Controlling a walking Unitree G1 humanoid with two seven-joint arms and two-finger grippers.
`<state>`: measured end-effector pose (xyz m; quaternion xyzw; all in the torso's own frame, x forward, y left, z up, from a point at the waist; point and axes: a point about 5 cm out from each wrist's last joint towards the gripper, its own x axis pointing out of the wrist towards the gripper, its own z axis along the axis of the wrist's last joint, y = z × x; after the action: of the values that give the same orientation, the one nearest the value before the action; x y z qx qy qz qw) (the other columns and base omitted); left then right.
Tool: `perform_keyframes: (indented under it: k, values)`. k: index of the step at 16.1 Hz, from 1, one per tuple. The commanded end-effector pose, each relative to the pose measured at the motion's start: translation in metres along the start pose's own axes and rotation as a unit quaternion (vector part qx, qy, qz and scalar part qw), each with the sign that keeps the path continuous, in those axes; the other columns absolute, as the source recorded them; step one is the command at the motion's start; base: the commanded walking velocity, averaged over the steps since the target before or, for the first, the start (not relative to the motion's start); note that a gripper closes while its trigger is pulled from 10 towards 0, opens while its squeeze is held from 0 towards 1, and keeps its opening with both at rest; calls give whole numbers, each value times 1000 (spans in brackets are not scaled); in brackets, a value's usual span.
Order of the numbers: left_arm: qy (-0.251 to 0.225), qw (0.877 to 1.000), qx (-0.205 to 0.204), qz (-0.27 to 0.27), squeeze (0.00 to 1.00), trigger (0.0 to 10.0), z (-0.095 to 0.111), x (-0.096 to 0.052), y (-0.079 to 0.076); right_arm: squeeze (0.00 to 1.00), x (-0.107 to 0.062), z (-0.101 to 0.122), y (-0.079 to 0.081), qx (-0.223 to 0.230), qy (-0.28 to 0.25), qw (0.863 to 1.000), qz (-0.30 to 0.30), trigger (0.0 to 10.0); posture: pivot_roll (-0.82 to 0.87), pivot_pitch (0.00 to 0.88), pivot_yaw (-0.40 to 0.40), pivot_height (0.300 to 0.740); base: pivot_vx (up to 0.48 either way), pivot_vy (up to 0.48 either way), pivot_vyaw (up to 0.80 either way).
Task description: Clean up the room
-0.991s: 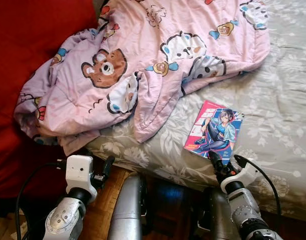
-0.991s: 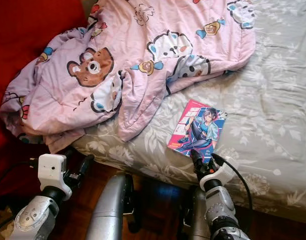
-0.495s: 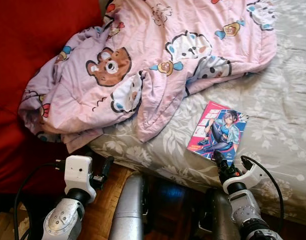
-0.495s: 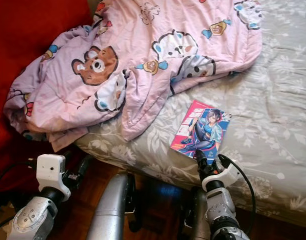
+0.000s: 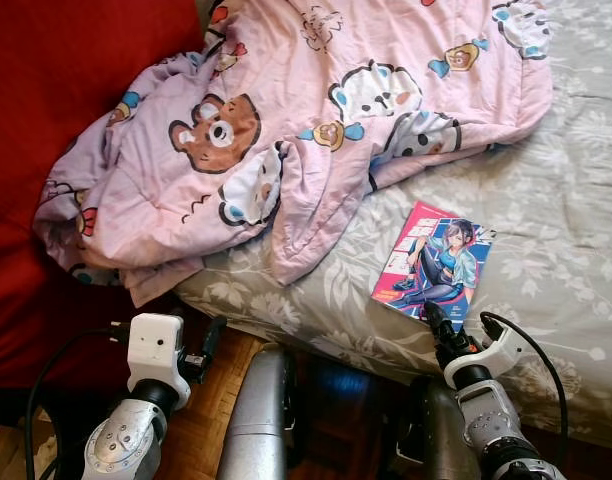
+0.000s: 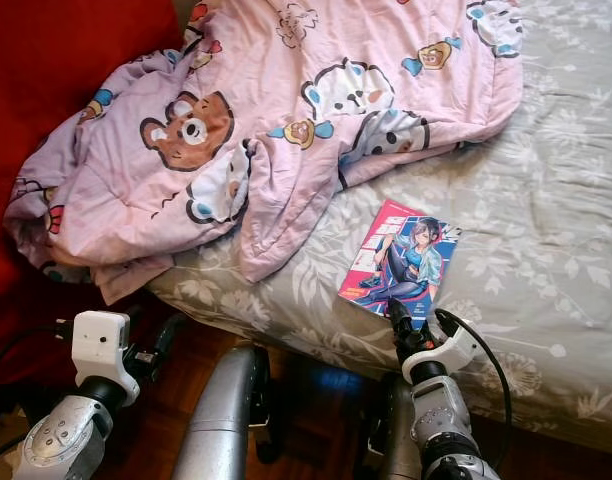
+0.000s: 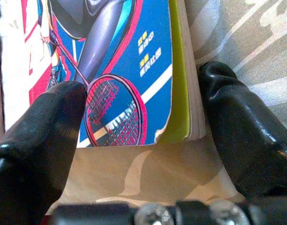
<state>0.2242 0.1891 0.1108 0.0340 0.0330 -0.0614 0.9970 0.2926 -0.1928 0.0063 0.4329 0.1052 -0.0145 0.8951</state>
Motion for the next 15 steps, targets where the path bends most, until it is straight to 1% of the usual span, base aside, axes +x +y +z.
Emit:
perform_keyframes:
  k: [1, 2, 3, 4, 5, 6, 7, 8, 15]
  values:
    - [11, 1000, 3, 8, 0, 10000, -3, -6, 5, 0, -17, -50, -8, 28, 102, 994, -30, 10000, 335, 473, 163, 610, 0, 0, 0]
    - [12, 1000, 3, 8, 0, 10000, -3, -6, 5, 0, -19, -49, -11, 25, 100, 994, -46, 10000, 334, 472, 162, 610, 0, 0, 0]
    - [12, 1000, 3, 7, 0, 10000, -3, -6, 4, 0, -20, -49, -14, 32, 96, 993, -55, 10000, 334, 472, 162, 610, 0, 0, 0]
    - [12, 1000, 4, 7, 0, 10000, -3, -6, 4, 0, -21, -48, -14, 43, 92, 993, -56, 10000, 335, 473, 163, 610, 0, 0, 0]
    - [13, 1000, 6, 6, 0, 10000, -3, -6, 4, 0, -20, -49, -12, 45, 96, 993, -44, 10000, 335, 472, 163, 610, 0, 0, 0]
    - [14, 1000, 6, 6, 0, 10000, -4, -7, 4, 0, -20, -50, -10, 44, 100, 993, -34, 5059, 335, 472, 163, 610, 0, 0, 0]
    - [15, 1000, 7, 7, 0, 10000, -4, -7, 5, 0, -19, -50, -10, 44, 100, 993, -32, 5059, 335, 472, 163, 610, 0, 0, 0]
    - [15, 1000, 8, 7, 0, 10000, -4, -7, 5, 0, -18, -50, -8, 45, 98, 994, -28, 0, 335, 472, 163, 610, 0, 0, 0]
    - [14, 1000, 9, 6, 0, 10000, -5, -4, 5, 0, -20, -51, -8, 43, 97, 994, -25, 0, 334, 460, 158, 610, 0, 0, 0]
